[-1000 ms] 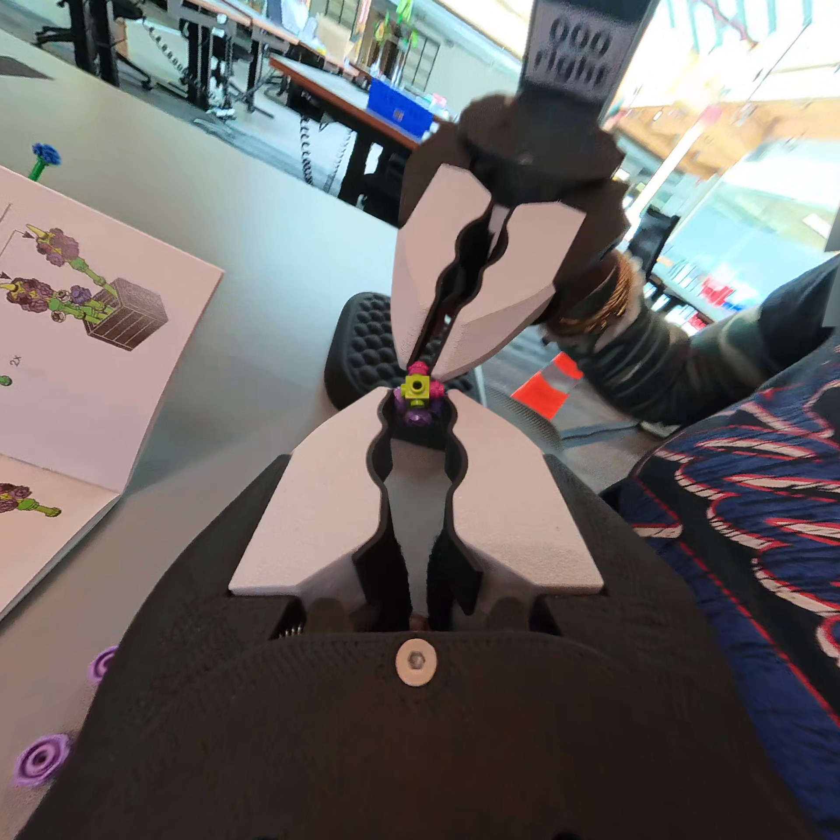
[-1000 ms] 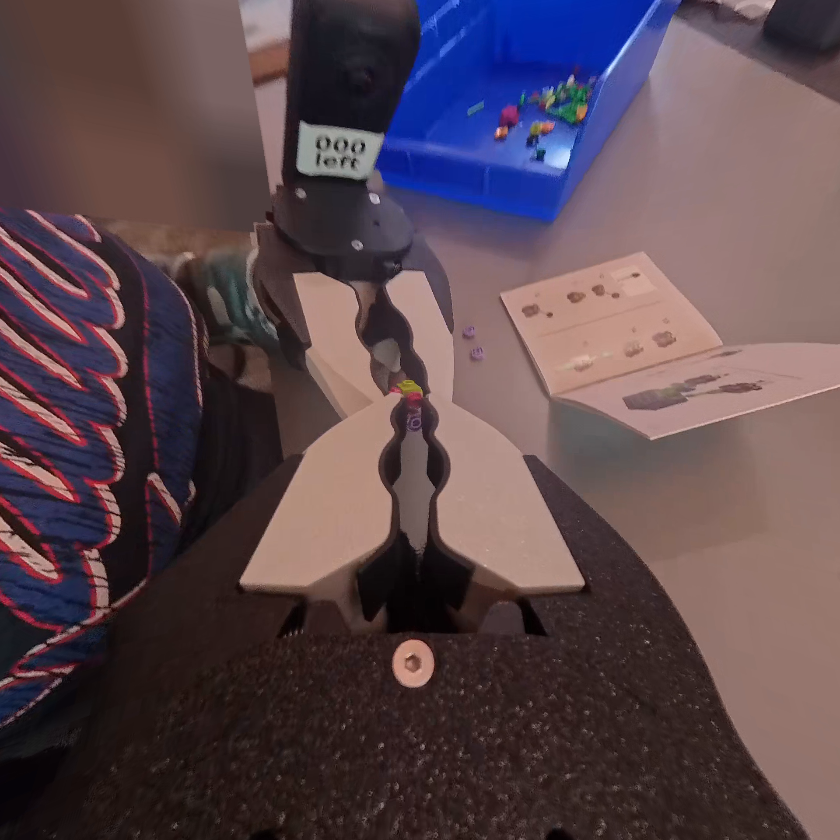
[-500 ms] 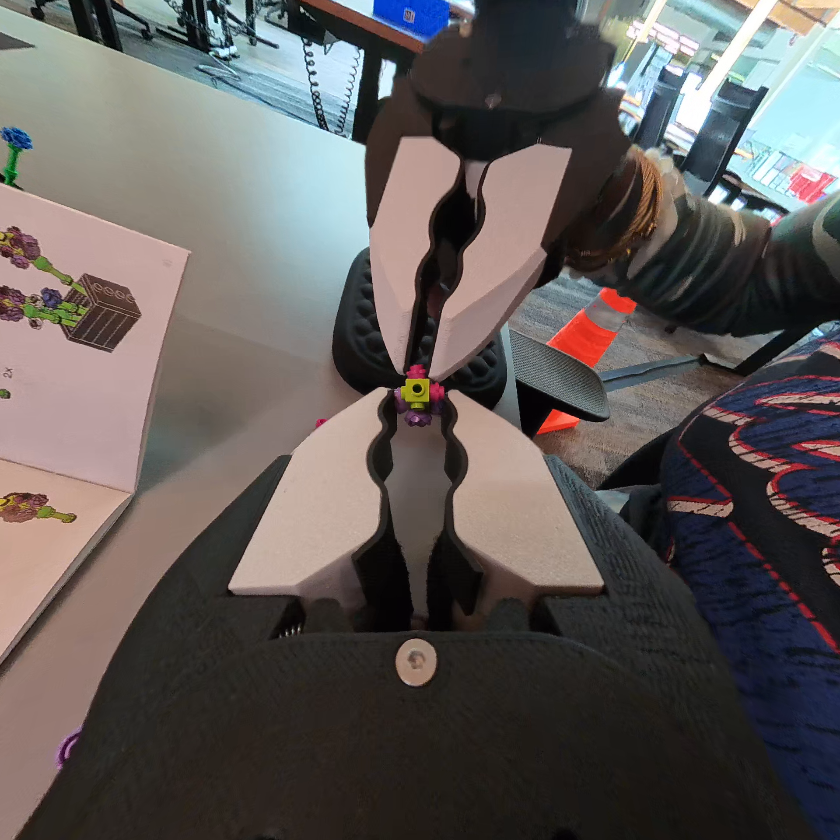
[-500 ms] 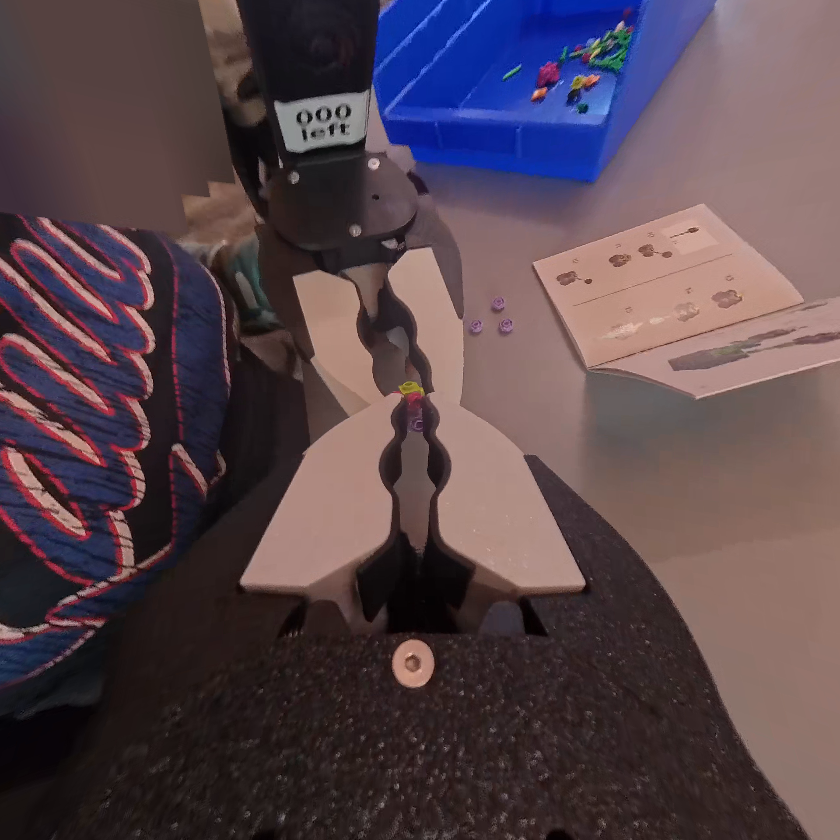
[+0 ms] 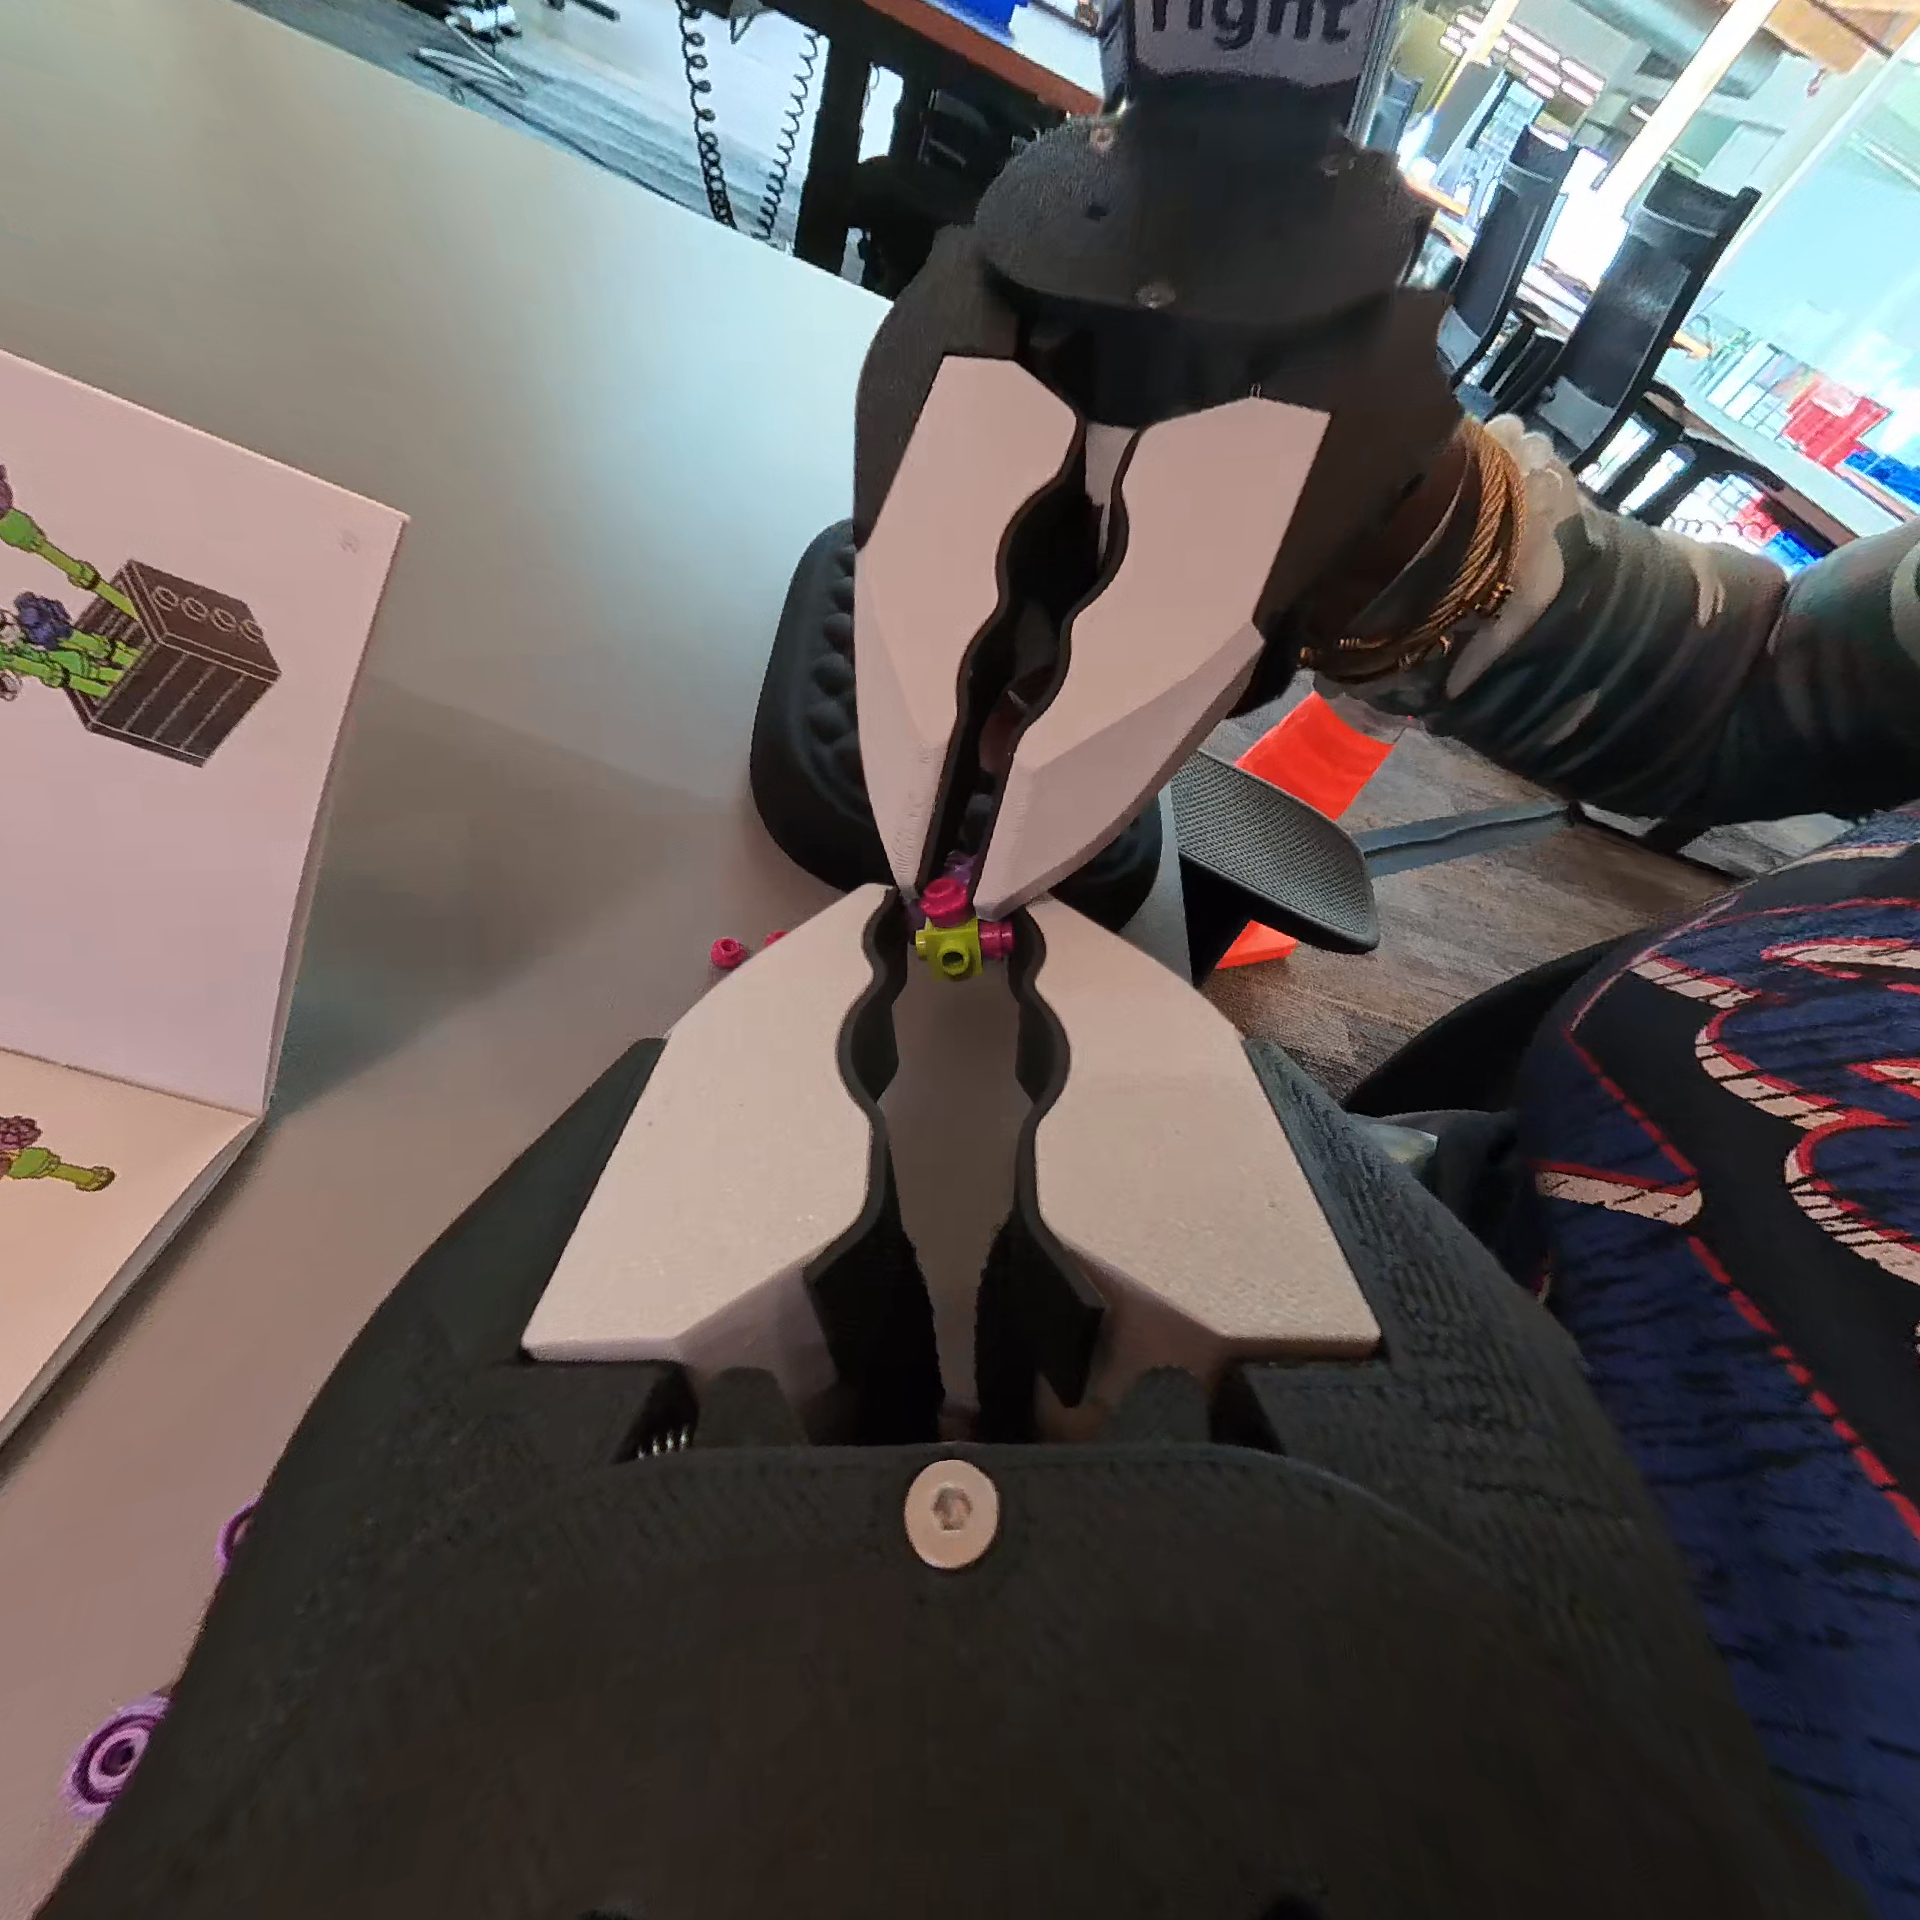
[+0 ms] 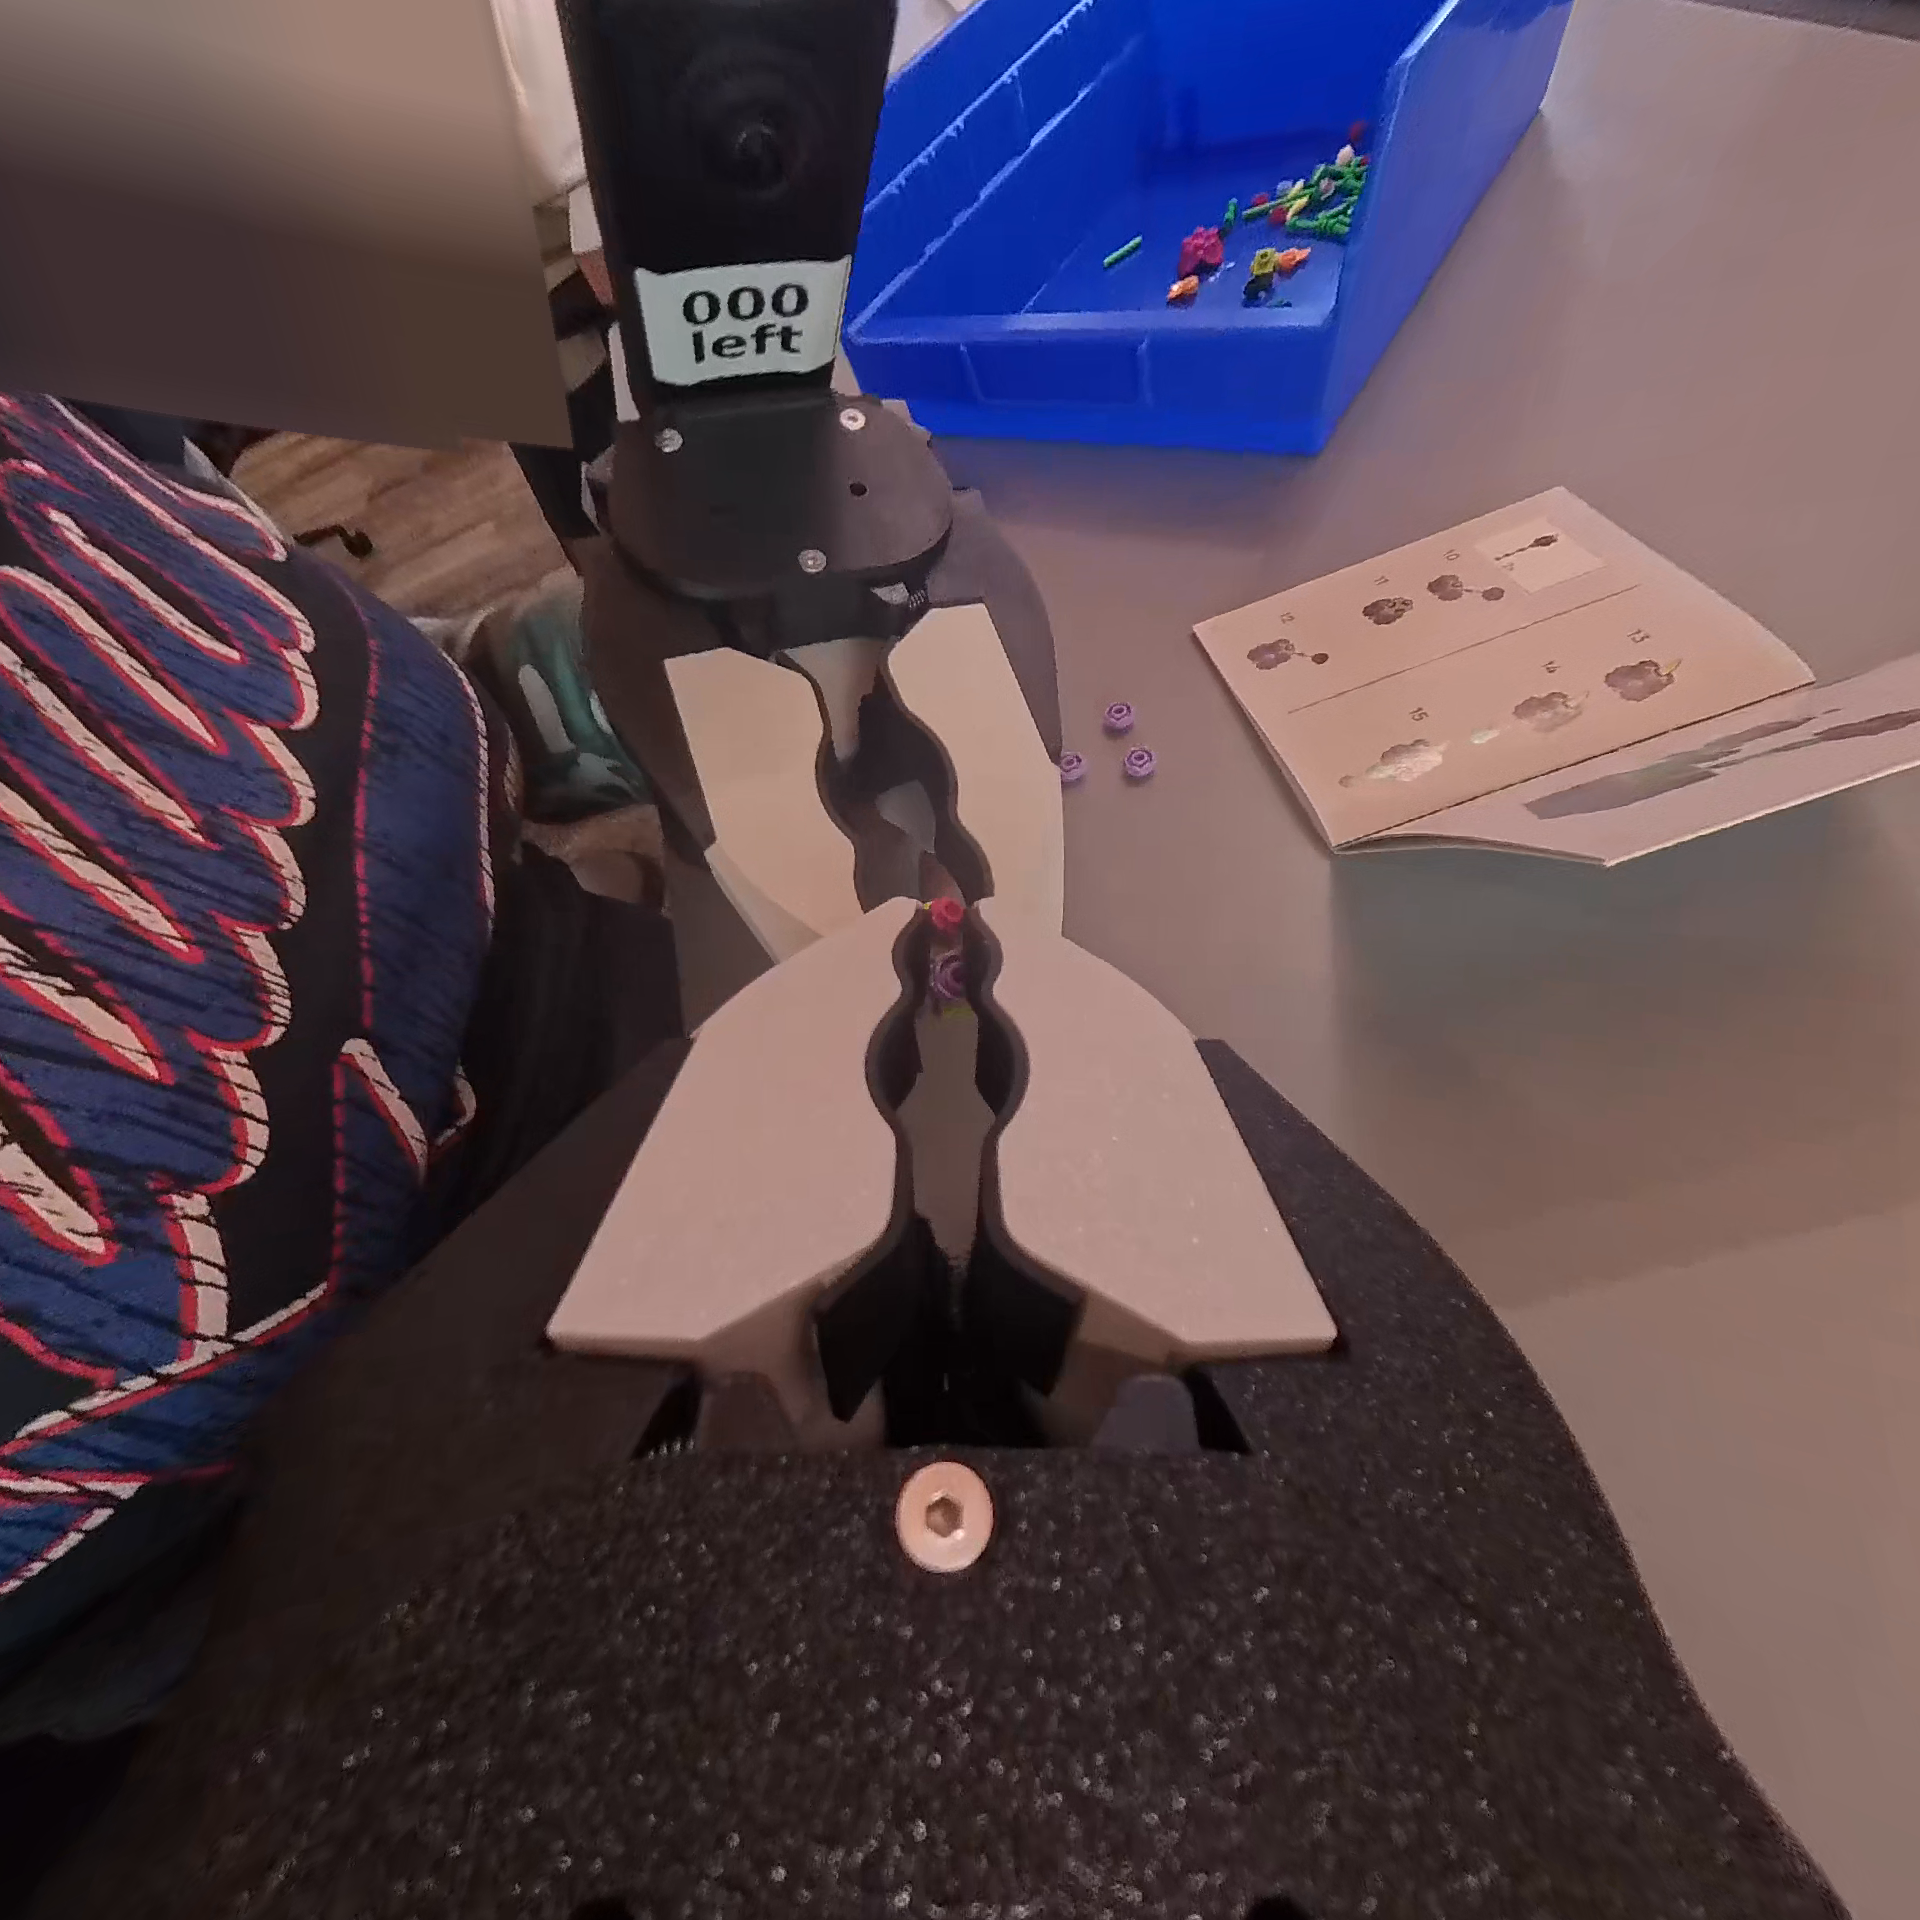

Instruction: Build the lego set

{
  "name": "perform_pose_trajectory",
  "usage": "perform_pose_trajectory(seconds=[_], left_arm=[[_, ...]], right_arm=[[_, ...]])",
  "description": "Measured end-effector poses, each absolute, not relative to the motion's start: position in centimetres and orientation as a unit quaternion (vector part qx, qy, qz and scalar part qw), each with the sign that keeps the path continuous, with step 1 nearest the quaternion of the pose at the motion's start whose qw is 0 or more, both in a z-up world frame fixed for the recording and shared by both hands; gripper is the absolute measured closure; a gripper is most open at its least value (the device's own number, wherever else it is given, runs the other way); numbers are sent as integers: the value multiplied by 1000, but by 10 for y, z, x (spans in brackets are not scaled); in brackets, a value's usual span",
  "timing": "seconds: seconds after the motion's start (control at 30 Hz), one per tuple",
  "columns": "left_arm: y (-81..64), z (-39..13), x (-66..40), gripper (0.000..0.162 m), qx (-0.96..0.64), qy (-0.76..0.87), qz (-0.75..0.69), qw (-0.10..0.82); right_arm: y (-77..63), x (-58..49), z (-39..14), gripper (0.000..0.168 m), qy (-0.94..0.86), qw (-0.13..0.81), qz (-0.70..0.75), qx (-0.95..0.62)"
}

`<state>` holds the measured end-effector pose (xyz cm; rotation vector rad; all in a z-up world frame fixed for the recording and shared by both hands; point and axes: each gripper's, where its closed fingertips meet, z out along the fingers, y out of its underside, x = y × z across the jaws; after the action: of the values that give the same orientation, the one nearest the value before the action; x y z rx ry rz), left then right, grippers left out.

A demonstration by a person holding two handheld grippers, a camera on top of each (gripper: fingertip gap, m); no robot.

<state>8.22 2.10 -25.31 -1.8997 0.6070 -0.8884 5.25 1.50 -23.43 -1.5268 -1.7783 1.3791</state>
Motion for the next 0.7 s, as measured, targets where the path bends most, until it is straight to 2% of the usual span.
perform_pose_trajectory(seconds=[0.23, 0.7], left_arm=[[18, -258, 87, 143, -779, 251, -382, 429], [22, -245, 81, 143, -759, 279, -319, 495]], right_arm=[[13, 56, -237, 162, -697, 202, 459, -512], [14, 54, -226, 162, -694, 207, 462, -512]])
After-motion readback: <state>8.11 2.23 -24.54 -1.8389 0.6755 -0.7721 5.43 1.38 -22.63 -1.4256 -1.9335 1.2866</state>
